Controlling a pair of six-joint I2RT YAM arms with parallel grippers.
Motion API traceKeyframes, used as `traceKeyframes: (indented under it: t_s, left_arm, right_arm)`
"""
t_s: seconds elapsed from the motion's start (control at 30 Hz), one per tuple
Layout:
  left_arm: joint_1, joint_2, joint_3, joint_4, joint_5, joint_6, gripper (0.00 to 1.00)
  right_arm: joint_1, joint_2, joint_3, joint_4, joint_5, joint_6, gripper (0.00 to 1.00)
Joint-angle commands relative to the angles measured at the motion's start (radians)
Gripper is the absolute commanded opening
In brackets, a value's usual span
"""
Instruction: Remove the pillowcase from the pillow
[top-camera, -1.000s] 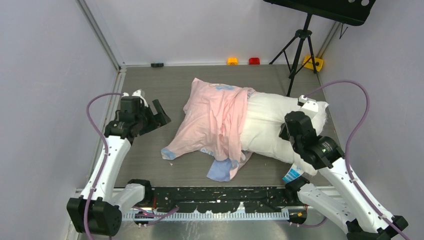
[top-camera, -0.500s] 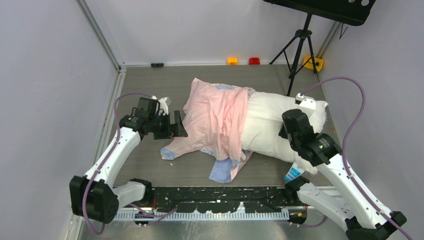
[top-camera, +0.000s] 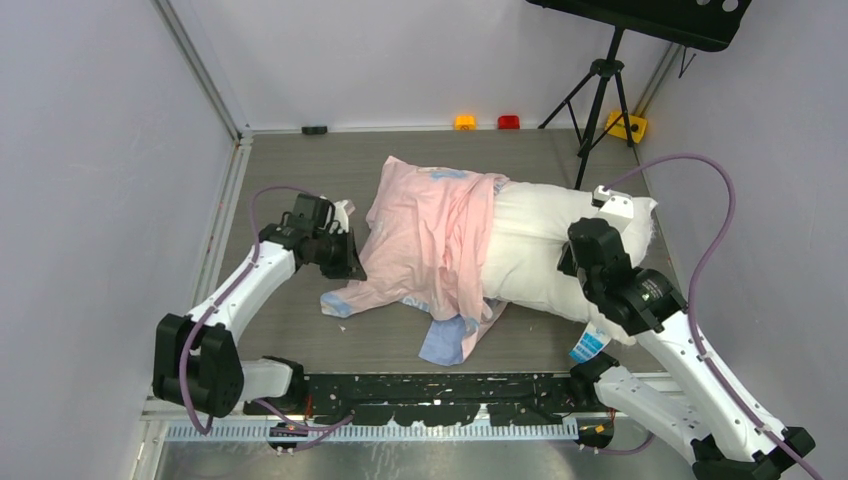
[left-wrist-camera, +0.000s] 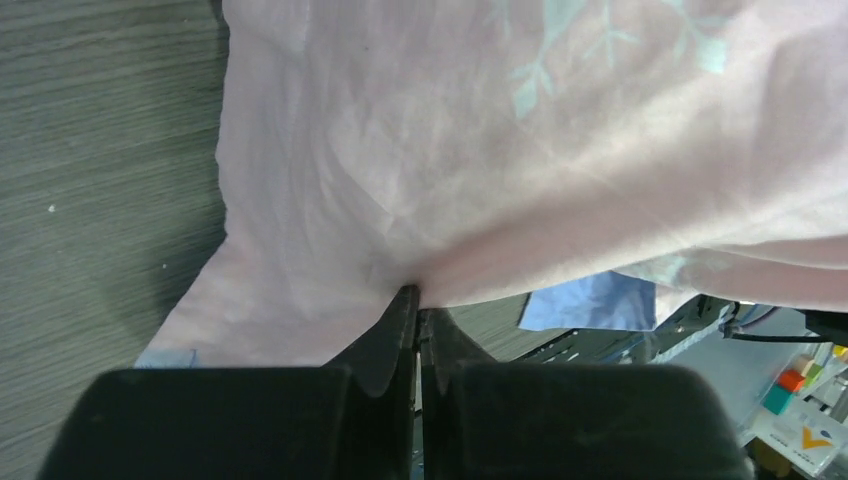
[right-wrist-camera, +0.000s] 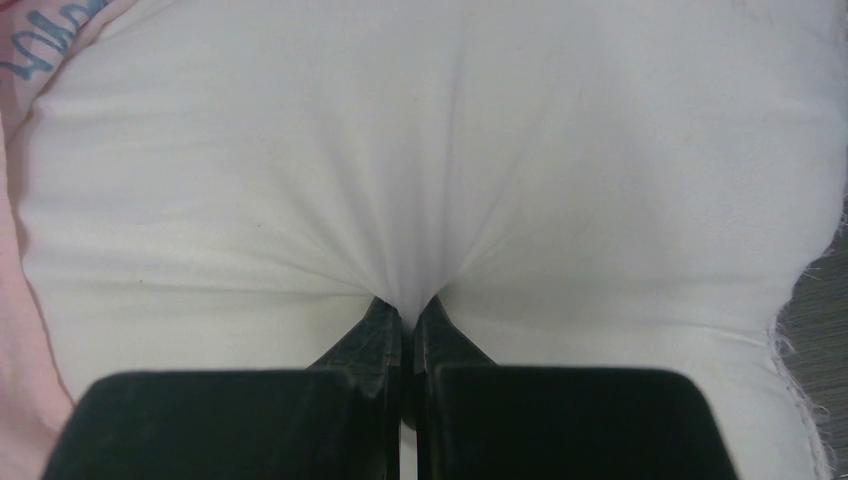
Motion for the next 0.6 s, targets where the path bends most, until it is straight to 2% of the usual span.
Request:
traceKeyframes:
  t_s: [0.0,0.23,0.33,0.47,0.57]
  left_arm:
    - [-0.001,0.029,0.034,0.002,0.016,0.023,0.0]
    - [0.047,-0.027,0.033,0.035,-0.018,-0.049,0.0]
    - [0.15,-0.063,0.028,0.061,0.018,-0.11,0.0]
    - [0.347,-0.126,0.028,0.074,0.062,-0.163,0.0]
    - [0.454,-0.142,0.047,0.046,0.017,-0.214,0.0]
  right_arm:
    - [-0.007,-0.038,0.044,0.136,0.072,0.004,0.0]
    - [-0.006,-0.065,0.026,0.135,0.105,-0.002,0.0]
    - [-0.008,-0.085,0.021,0.131,0.131,-0.005,0.0]
    - [-0.009,-0.127,0.018,0.129,0.198,-0.015,0.0]
    - [-0.009,-0.161,0.017,0.129,0.256,-0.017,0.0]
